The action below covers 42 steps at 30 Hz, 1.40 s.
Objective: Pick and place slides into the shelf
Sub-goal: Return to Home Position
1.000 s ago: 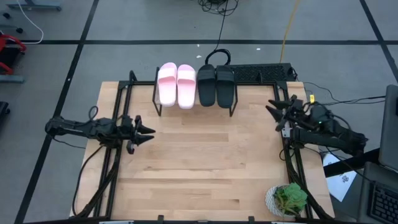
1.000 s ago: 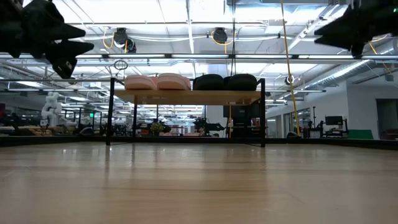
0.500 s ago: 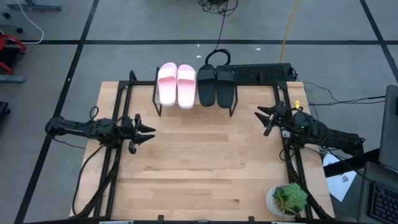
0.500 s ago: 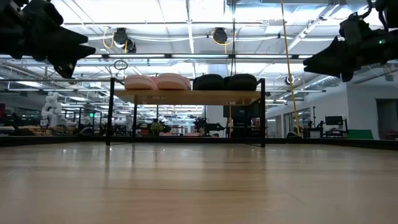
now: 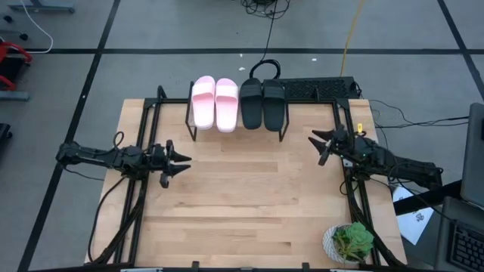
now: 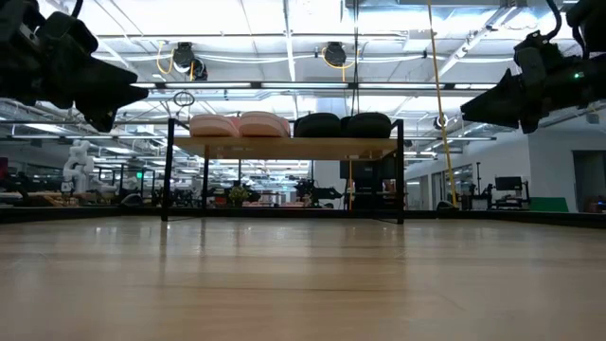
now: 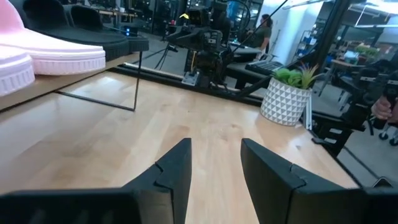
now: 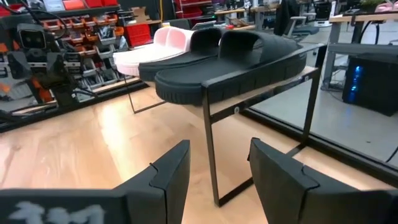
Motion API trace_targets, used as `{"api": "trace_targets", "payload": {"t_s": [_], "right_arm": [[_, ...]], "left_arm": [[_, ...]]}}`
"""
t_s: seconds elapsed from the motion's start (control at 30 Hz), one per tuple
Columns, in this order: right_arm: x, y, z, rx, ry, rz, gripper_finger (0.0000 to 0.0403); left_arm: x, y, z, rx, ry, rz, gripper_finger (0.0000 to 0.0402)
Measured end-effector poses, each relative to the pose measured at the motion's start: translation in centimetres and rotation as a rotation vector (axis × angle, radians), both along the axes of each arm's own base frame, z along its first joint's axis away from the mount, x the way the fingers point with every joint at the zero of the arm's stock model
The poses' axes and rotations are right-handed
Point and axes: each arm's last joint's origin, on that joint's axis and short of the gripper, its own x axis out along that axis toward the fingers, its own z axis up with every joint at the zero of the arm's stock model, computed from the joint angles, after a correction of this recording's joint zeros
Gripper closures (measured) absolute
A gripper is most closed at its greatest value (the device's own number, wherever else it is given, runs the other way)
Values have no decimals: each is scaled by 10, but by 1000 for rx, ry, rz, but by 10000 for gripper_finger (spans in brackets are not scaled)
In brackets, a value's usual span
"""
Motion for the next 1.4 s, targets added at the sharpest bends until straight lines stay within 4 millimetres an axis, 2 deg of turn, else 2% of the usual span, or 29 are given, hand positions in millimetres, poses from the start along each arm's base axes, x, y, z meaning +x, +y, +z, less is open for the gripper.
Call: {"api": "trace_targets", "payload": {"t_s": [0.37,0.5,0.73,0.8,0.87,0.93,1.13,1.23,1.4], "right_arm": [[6,-1,-23,-3,22,-3,248],[6,-2,-25,-1,39,-21,248],[1,-9,-27,-88,123,-356,248],[0,-10,-28,-77,121,-383,248],[3,-9,-29,-30,105,-324,248],[7,-6,-31,39,88,-195,248],[17,8,-32,146,80,375,248],[20,10,-27,132,31,442,248],[20,9,-26,121,19,423,248]], "left_arm": [[0,1,0,24,2,17,266],[0,1,0,-8,2,19,266],[0,1,0,-125,0,24,266],[0,1,0,-141,-2,24,266],[0,1,0,-142,-4,24,266],[0,1,0,-136,-8,24,266],[0,1,1,-138,-17,24,266],[0,1,1,-140,-18,24,266],[0,1,1,-140,-21,24,266]]}}
